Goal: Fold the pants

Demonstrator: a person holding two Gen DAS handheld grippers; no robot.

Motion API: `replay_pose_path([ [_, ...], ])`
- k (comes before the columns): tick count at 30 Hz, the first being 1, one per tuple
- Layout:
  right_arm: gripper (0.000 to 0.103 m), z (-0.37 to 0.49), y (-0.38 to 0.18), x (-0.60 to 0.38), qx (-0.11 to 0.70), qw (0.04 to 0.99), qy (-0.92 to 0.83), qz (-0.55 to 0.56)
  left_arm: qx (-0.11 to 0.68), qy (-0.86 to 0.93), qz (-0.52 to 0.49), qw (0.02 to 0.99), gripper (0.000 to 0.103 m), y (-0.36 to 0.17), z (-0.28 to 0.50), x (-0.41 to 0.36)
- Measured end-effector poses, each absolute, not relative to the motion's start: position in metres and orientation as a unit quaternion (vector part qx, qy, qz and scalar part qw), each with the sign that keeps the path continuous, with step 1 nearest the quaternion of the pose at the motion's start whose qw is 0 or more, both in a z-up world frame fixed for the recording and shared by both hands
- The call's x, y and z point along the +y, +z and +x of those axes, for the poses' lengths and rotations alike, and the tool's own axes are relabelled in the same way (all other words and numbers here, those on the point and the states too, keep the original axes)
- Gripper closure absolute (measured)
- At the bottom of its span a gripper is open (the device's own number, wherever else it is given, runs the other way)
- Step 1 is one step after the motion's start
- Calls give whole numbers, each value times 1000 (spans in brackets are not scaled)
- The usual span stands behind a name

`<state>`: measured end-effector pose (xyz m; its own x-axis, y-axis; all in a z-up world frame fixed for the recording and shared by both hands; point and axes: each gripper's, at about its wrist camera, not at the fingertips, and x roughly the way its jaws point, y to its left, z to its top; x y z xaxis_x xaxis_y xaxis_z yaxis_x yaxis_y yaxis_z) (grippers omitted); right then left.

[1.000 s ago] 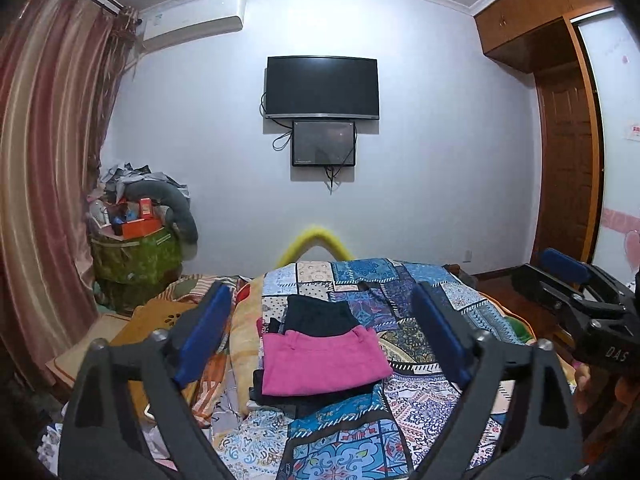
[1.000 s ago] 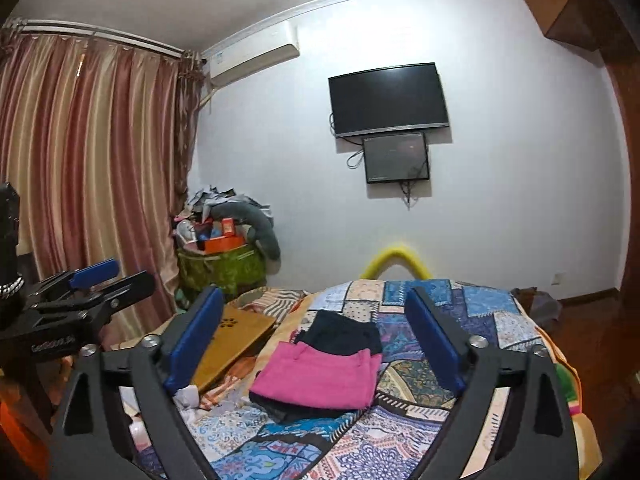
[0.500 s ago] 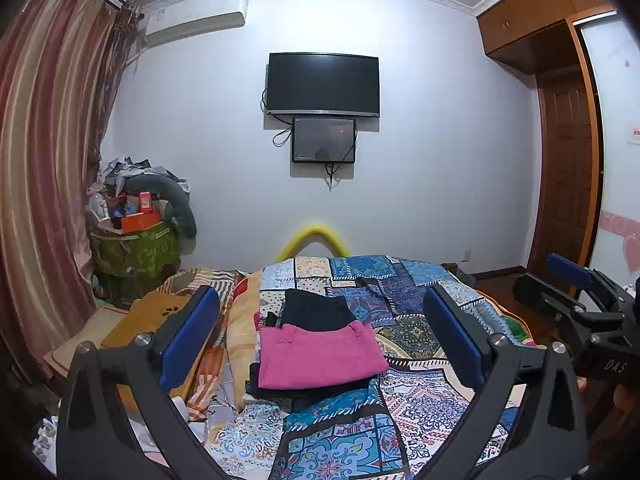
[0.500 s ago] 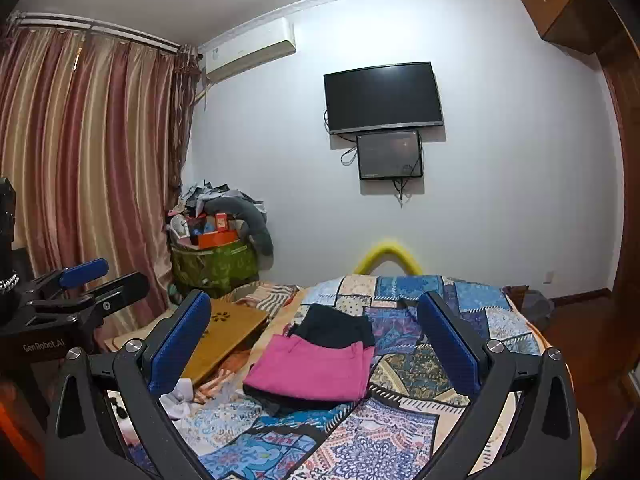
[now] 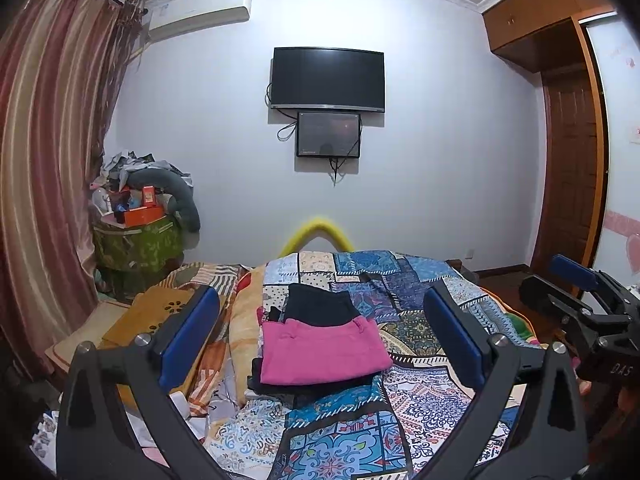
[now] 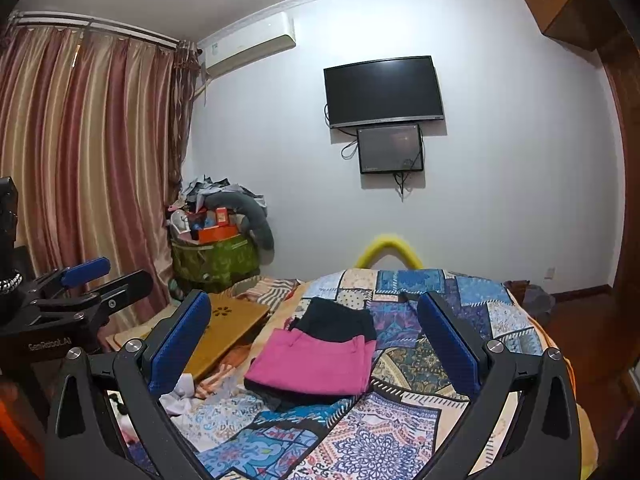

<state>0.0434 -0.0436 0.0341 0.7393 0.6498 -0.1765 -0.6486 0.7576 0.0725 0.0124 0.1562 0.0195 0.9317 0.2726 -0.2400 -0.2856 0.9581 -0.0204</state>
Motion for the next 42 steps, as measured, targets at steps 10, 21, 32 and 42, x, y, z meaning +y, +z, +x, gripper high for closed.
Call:
replay_pose_path([
  [10, 1, 43, 34, -45, 98, 932, 348, 3, 119, 142, -30, 982, 0, 18, 14, 159],
  [21, 1, 41, 36, -45, 96, 934, 345, -2, 121, 140, -31, 982, 0, 17, 15, 156],
  [32, 1, 42, 37, -48, 98, 933, 346, 3, 123, 130, -32, 983, 0, 16, 14, 153],
  [42, 1, 44, 38, -49, 99, 934, 342, 3, 134, 109, -34, 984, 0, 15, 17, 152],
])
